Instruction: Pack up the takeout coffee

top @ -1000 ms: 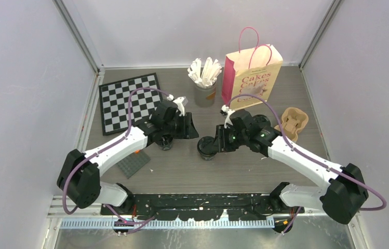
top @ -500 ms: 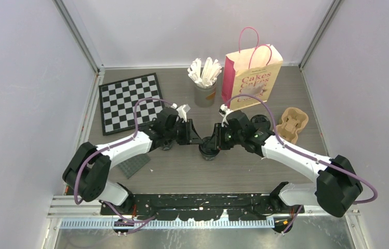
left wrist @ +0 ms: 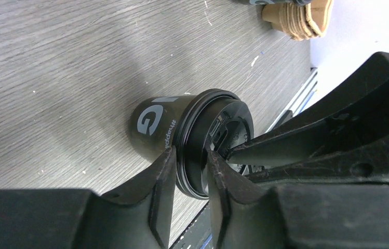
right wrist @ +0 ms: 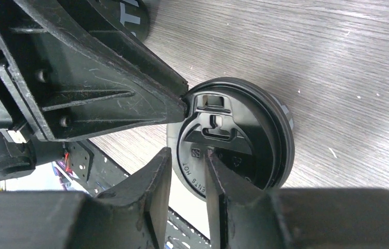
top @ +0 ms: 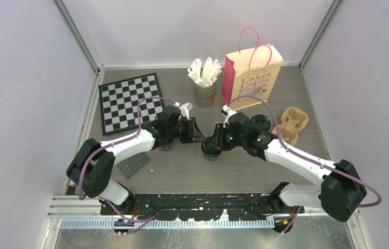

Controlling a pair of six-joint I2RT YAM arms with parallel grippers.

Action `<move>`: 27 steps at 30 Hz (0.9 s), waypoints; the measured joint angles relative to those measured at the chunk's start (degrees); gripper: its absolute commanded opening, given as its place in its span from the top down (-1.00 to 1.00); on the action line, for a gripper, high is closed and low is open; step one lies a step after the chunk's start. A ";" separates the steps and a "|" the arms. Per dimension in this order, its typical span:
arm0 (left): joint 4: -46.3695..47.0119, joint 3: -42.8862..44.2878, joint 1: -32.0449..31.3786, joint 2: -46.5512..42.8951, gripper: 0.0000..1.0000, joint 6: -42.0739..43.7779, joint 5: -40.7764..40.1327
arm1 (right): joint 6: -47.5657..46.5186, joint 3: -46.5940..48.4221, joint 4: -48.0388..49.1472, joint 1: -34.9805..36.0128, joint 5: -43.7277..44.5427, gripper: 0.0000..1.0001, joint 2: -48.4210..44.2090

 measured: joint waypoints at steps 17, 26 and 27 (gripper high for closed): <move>-31.17 25.20 1.27 -11.47 -0.89 14.03 -15.23 | -10.91 15.65 -19.93 0.11 3.69 -0.80 0.94; -44.33 20.46 1.36 -31.01 -0.99 21.09 -24.22 | -16.31 16.94 -23.63 2.19 9.84 -0.82 2.40; -45.40 19.10 1.36 -32.94 -1.00 21.53 -24.57 | -16.85 17.40 -23.89 2.56 10.40 -0.82 2.84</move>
